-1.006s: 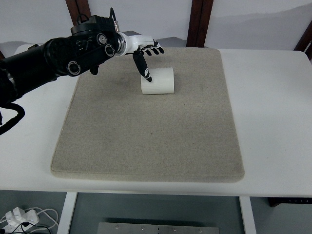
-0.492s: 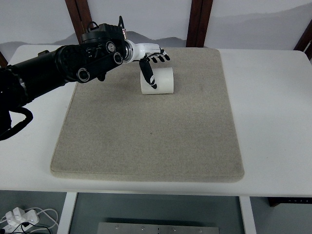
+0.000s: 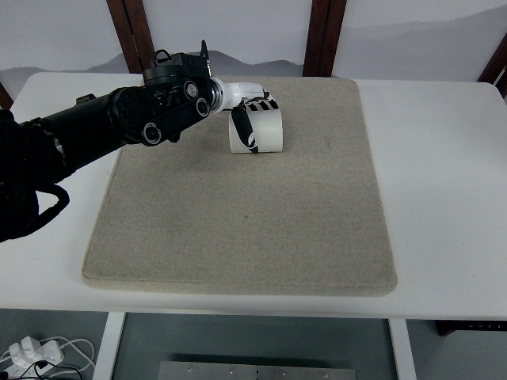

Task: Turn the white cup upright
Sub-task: 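Close the left hand fingers around the cup body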

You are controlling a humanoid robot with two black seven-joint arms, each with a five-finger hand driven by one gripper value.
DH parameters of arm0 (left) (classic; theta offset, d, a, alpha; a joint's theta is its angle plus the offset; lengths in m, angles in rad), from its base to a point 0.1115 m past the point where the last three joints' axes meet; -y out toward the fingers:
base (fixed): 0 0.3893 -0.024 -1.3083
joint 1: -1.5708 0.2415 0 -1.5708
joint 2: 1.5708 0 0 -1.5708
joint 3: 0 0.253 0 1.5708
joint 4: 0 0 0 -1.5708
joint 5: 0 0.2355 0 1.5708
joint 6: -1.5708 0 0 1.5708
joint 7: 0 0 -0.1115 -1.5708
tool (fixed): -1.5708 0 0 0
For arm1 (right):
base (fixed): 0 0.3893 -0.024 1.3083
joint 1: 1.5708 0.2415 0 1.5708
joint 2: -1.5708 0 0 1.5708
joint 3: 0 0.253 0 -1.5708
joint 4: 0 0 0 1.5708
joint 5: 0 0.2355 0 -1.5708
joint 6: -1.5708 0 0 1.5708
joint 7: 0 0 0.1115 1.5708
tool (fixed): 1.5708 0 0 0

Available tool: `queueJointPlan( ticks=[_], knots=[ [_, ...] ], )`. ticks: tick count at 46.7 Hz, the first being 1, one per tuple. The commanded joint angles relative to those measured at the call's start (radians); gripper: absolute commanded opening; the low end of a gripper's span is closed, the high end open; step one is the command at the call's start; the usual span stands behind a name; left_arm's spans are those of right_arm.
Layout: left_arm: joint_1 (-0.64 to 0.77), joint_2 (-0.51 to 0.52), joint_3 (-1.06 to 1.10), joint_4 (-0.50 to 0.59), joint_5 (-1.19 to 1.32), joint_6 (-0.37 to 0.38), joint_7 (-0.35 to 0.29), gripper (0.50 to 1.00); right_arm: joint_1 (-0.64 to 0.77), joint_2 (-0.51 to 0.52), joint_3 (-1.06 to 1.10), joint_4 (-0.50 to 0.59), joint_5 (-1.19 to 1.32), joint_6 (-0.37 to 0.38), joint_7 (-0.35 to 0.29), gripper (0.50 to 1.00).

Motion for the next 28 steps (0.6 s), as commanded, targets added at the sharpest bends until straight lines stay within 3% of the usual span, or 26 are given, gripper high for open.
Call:
queueJointPlan(
  ticks=[1, 13, 28],
  knots=[
    [0.002, -0.009, 0.001, 0.007, 0.000, 0.000, -0.001, 0.964, 0.000, 0.000, 0.000, 0.000, 0.000, 0.000, 0.000, 0.952],
    [0.002, -0.012, 0.007, 0.009, 0.000, 0.002, -0.004, 0.936, 0.000, 0.000, 0.000, 0.000, 0.000, 0.000, 0.000, 0.952],
    [0.004, -0.020, 0.035, 0.010, 0.001, 0.005, -0.004, 0.771, 0.000, 0.000, 0.001, 0.000, 0.000, 0.000, 0.000, 0.952]
  ],
)
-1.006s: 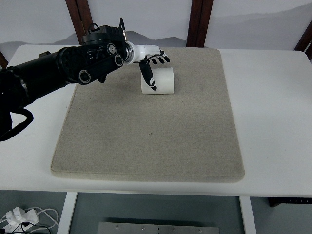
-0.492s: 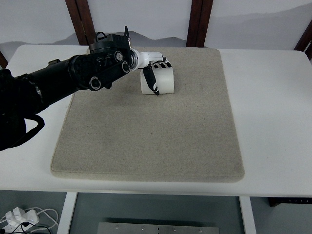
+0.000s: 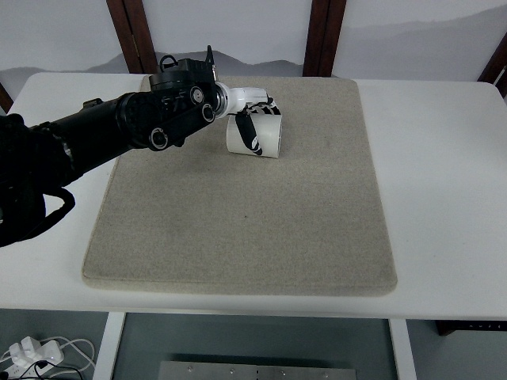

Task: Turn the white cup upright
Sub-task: 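Close the left hand fingers around the cup body, then lift the cup with the left hand and rotate it opening-up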

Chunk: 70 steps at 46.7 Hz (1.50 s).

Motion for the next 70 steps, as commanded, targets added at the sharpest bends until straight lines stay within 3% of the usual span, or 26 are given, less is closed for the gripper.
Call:
queueJointPlan(
  ticks=[1, 6, 9, 15, 26, 35, 59, 70],
  knots=[
    [0.000, -0.001, 0.007, 0.000, 0.001, 0.006, 0.000, 0.756, 0.000, 0.000, 0.000, 0.000, 0.000, 0.000, 0.000, 0.952],
    [0.000, -0.002, 0.007, 0.000, 0.001, 0.011, 0.000, 0.709, 0.000, 0.000, 0.000, -0.002, 0.000, 0.000, 0.000, 0.952],
    [0.000, -0.002, 0.007, 0.000, 0.001, 0.012, -0.002, 0.628, 0.000, 0.000, 0.000, -0.002, 0.000, 0.000, 0.000, 0.952],
    [-0.005, -0.002, 0.007, 0.007, -0.002, 0.011, -0.011, 0.523, 0.000, 0.000, 0.001, 0.000, 0.000, 0.000, 0.000, 0.952],
    [-0.028, 0.010, -0.024, 0.018, -0.023, 0.004, -0.034, 0.514, 0.000, 0.000, 0.000, 0.000, 0.000, 0.000, 0.000, 0.952],
    [-0.028, 0.067, -0.170, 0.018, -0.080, -0.019, -0.063, 0.516, 0.000, 0.000, 0.000, 0.000, 0.000, 0.000, 0.000, 0.952],
    [0.049, 0.208, -0.292, 0.020, -0.508, -0.130, -0.324, 0.516, 0.000, 0.000, 0.000, -0.002, 0.000, 0.000, 0.000, 0.952],
    [0.144, 0.217, -0.417, 0.032, -0.536, -0.178, -0.410, 0.521, 0.000, 0.000, 0.001, 0.000, 0.000, 0.000, 0.000, 0.952]
  ],
)
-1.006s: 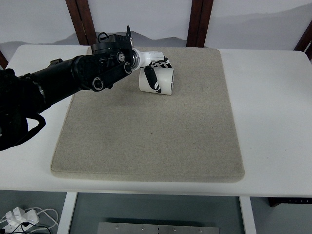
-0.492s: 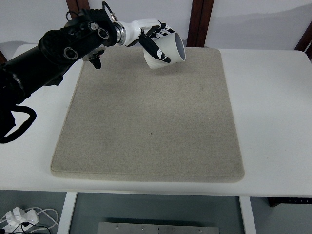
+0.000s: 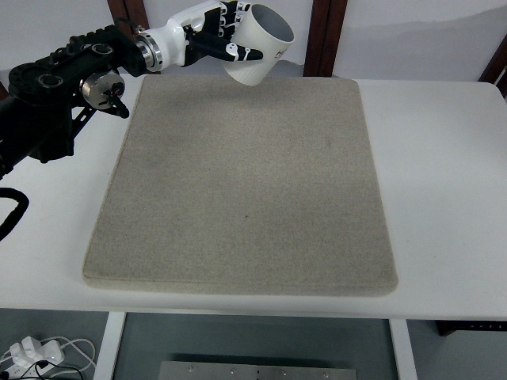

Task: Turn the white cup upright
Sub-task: 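Lift the cup with the left hand and rotate it opening-up, then lower the upright cup onto the mat with the left hand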

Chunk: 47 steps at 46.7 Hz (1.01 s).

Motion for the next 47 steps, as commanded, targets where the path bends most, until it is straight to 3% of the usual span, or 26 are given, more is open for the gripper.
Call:
queueJointPlan(
  ticks=[1, 11, 25, 47],
  knots=[
    [0.040, -0.001, -0.047, 0.004, 0.001, -0.004, -0.026, 0.521, 0.000, 0.000, -0.001, 0.000, 0.000, 0.000, 0.000, 0.952],
    [0.140, -0.010, -0.155, 0.010, -0.001, -0.005, -0.097, 0.531, 0.000, 0.000, -0.001, 0.000, 0.000, 0.000, 0.000, 0.952],
    [0.230, -0.018, -0.212, 0.035, -0.002, -0.062, -0.201, 0.542, 0.000, 0.000, -0.001, 0.000, 0.000, 0.000, 0.000, 0.952],
    [0.238, -0.094, -0.218, 0.158, 0.014, -0.071, -0.204, 0.546, 0.000, 0.000, -0.001, 0.000, 0.000, 0.000, 0.000, 0.952]
  ],
)
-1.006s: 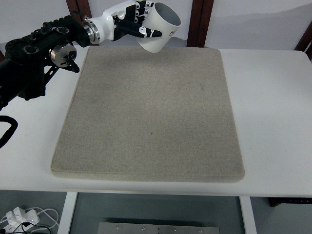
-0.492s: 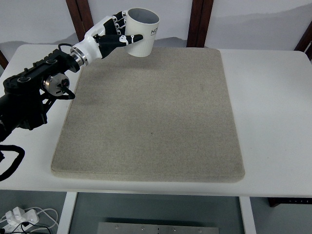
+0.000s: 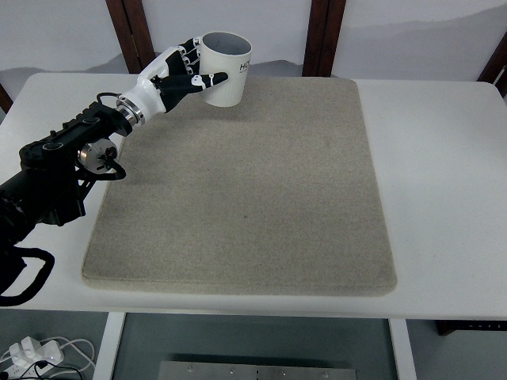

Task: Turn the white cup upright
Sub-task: 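Lower the upright cup onto the mat with the left hand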

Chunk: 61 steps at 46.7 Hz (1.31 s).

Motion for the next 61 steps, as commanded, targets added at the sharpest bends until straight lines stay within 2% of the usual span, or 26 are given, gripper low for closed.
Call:
queueJointPlan(
  ticks=[1, 12, 27, 38, 47, 57, 61],
  knots=[
    [0.000, -0.010, 0.000, 0.003, 0.001, -0.001, 0.000, 0.546, 0.000, 0.000, 0.000, 0.000, 0.000, 0.000, 0.000, 0.952],
    [0.002, -0.034, 0.121, 0.009, 0.002, 0.025, -0.017, 0.546, 0.000, 0.000, 0.000, 0.000, 0.000, 0.000, 0.000, 0.952],
    [0.008, -0.036, 0.141, 0.035, 0.019, 0.025, -0.032, 0.548, 0.000, 0.000, 0.000, 0.000, 0.000, 0.000, 0.000, 0.952],
    [0.023, -0.036, 0.184, 0.047, 0.020, 0.025, -0.052, 0.585, 0.000, 0.000, 0.000, 0.000, 0.000, 0.000, 0.000, 0.952],
    [0.025, -0.036, 0.186, 0.047, 0.022, 0.040, -0.060, 0.690, 0.000, 0.000, 0.000, 0.000, 0.000, 0.000, 0.000, 0.952],
    [0.028, -0.036, 0.184, 0.046, 0.022, 0.040, -0.063, 0.746, 0.000, 0.000, 0.000, 0.000, 0.000, 0.000, 0.000, 0.952],
    [0.028, -0.036, 0.184, 0.043, 0.022, 0.040, -0.067, 0.878, 0.000, 0.000, 0.000, 0.000, 0.000, 0.000, 0.000, 0.952]
  ],
)
